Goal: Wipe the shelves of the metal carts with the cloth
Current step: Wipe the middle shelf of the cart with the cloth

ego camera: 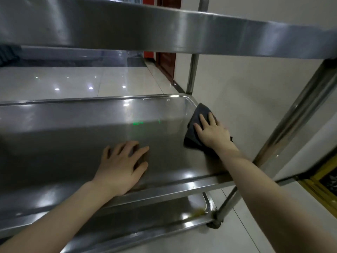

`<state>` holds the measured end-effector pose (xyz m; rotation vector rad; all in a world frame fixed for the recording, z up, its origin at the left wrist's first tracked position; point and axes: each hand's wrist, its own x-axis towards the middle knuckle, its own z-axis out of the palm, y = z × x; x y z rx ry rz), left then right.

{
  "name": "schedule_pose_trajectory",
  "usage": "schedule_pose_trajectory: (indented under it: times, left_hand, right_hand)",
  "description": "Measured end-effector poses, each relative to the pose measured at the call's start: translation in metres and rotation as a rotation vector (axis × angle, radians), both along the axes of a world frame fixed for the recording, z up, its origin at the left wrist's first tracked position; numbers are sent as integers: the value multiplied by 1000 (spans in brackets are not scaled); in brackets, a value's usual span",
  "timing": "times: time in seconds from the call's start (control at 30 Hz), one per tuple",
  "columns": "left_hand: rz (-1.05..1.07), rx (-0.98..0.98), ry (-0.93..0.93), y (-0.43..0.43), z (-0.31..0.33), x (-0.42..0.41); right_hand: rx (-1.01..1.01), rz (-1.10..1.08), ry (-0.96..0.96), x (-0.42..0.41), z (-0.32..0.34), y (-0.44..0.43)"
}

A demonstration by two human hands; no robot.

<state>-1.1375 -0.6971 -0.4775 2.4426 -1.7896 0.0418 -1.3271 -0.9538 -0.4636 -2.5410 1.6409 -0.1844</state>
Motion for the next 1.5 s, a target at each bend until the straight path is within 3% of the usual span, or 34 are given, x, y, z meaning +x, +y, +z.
schedule_pose_trajectory:
  times: [0.17, 0.37, 0.43, 0.57, 0.67, 0.73, 0.83, 0.93, 1.0, 1.1, 1.3, 1.4, 1.5]
  left_hand:
    - [-19, 22, 16, 3, 2, -5]
    - [-8, 15, 16, 3, -1, -6]
    - [-1, 4, 10, 4, -3, -5]
    - [2, -17, 35, 2, -3, -2]
    - [-12, -13, 48, 2, 2, 1]
    - [-22, -14, 67, 3, 1, 2]
    - [-26, -36, 86, 4, -2, -2]
    - [-95, -54, 234, 5, 7, 4]
    - [-140, -41, 300, 25, 13, 22]
    - [-146, -14, 185, 86, 12, 63]
    - [-26, 27, 118, 153, 22, 102]
    - [-33, 18, 119, 171, 23, 114]
    - [1, -13, 129, 205, 23, 145]
  right_hand:
    - [-60, 194, 134, -68, -20, 69]
    - [25, -69, -65, -15, 1, -9]
    - [18, -85, -32, 16, -1, -29]
    - [-25, 144, 19, 65, -1, -30]
    - [-60, 449, 8, 69, -12, 22]
    - [-63, 541, -33, 50, -25, 59]
    - [-60, 346, -51, 4, -25, 61]
    - [-59, 55, 34, -24, -12, 39]
    - [-20, -21, 49, -14, -7, 33]
    - [-24, 27, -18, 41, -7, 51]
    - [-14, 619, -17, 198, -7, 182]
    - [-3, 568, -60, 171, -7, 171]
    - [-13, 294, 2, 98, -5, 122]
